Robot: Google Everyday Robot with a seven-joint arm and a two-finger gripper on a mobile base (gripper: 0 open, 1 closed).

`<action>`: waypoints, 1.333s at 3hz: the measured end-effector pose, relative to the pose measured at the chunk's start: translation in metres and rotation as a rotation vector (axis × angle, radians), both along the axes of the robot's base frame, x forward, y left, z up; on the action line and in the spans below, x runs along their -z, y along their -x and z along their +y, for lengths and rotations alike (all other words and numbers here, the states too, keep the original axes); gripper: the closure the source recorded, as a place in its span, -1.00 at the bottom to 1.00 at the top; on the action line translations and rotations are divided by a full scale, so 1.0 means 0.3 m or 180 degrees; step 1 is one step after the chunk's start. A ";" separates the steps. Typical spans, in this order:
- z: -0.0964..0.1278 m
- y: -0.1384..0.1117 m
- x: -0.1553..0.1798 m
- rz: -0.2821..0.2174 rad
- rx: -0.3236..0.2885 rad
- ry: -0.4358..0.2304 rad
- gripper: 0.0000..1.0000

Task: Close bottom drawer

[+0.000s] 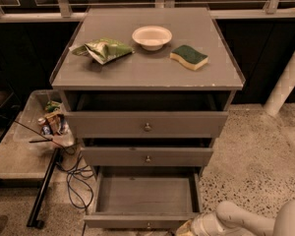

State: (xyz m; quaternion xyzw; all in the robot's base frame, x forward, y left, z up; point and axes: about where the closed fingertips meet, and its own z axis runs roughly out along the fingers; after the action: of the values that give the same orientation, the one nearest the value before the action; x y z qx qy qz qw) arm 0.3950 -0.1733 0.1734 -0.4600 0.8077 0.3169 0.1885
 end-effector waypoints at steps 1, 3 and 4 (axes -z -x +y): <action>0.003 0.004 0.009 0.0011 0.0003 -0.0006 0.64; 0.003 0.004 0.009 0.0011 0.0003 -0.0006 -0.28; 0.004 0.004 0.009 0.0011 0.0003 -0.0006 -0.76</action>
Offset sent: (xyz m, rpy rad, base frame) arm -0.0013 0.0010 -0.0027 0.0018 0.0033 -0.0010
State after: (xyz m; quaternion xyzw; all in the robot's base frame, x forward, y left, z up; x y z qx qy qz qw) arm 0.3936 -0.1722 0.1706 -0.4589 0.8080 0.3184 0.1878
